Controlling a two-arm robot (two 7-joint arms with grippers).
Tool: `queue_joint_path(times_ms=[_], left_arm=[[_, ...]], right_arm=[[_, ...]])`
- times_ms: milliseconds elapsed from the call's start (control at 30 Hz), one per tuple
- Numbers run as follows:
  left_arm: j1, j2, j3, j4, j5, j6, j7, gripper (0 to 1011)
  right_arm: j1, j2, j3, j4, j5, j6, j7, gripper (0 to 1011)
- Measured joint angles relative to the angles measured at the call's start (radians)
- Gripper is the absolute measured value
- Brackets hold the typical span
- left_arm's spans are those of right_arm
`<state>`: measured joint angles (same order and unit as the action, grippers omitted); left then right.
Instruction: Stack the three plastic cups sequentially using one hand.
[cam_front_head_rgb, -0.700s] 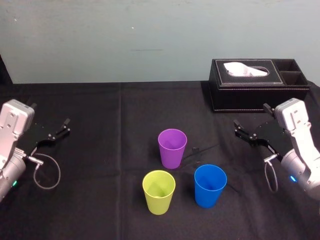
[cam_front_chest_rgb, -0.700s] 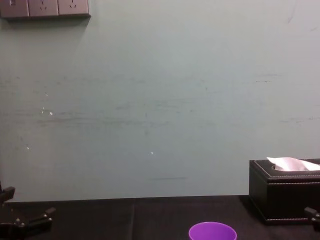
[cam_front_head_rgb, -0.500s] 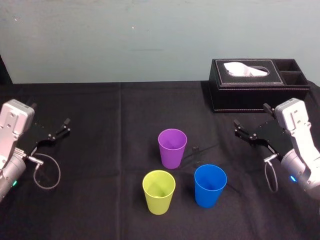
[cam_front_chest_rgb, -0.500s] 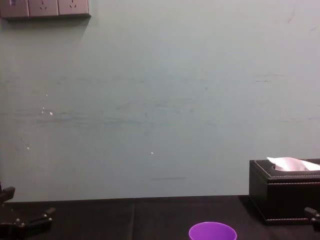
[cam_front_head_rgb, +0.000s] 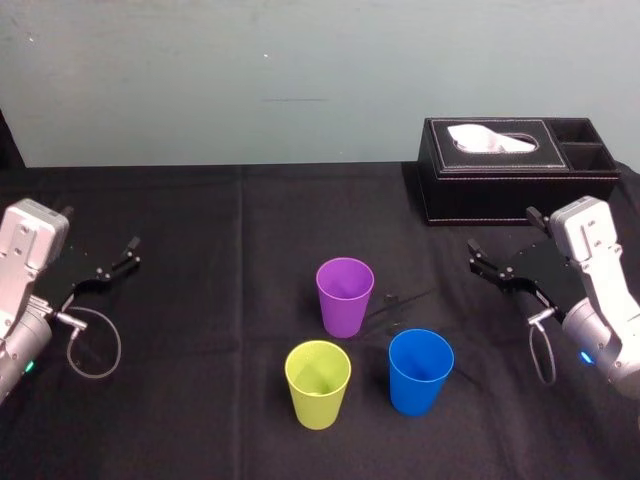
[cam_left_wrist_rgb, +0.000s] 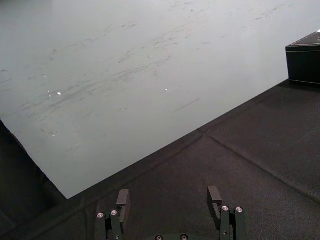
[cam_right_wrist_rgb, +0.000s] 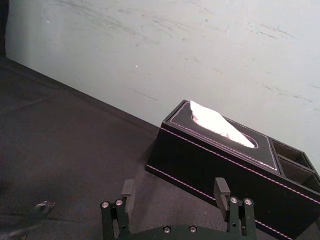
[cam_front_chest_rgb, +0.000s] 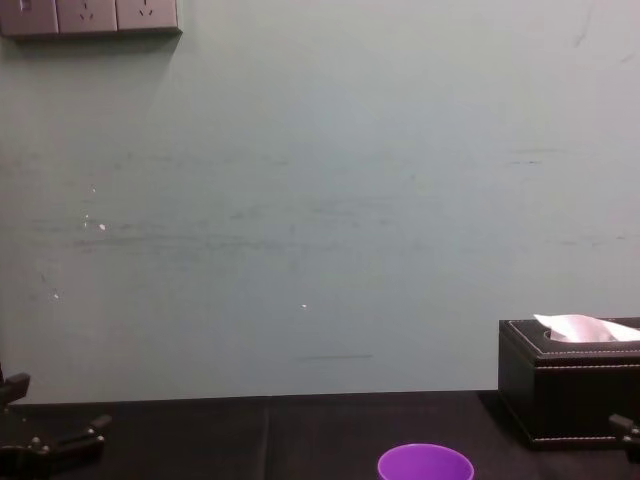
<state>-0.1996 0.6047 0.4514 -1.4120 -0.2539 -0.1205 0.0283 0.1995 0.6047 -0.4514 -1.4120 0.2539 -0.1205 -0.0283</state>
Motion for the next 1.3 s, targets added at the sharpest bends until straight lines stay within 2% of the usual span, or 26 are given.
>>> queue_joint_path(times_ms=[1033,1300], left_arm=[[0.000,0.000,0.000,0.000,0.000,0.000,0.000,1012],[0.000,0.000,0.000,0.000,0.000,0.000,0.000,1011]], right_arm=[[0.000,0.000,0.000,0.000,0.000,0.000,0.000,1004],[-0.042,0.012,0.034,-0.055,0.014,0.001,0.024,1004]])
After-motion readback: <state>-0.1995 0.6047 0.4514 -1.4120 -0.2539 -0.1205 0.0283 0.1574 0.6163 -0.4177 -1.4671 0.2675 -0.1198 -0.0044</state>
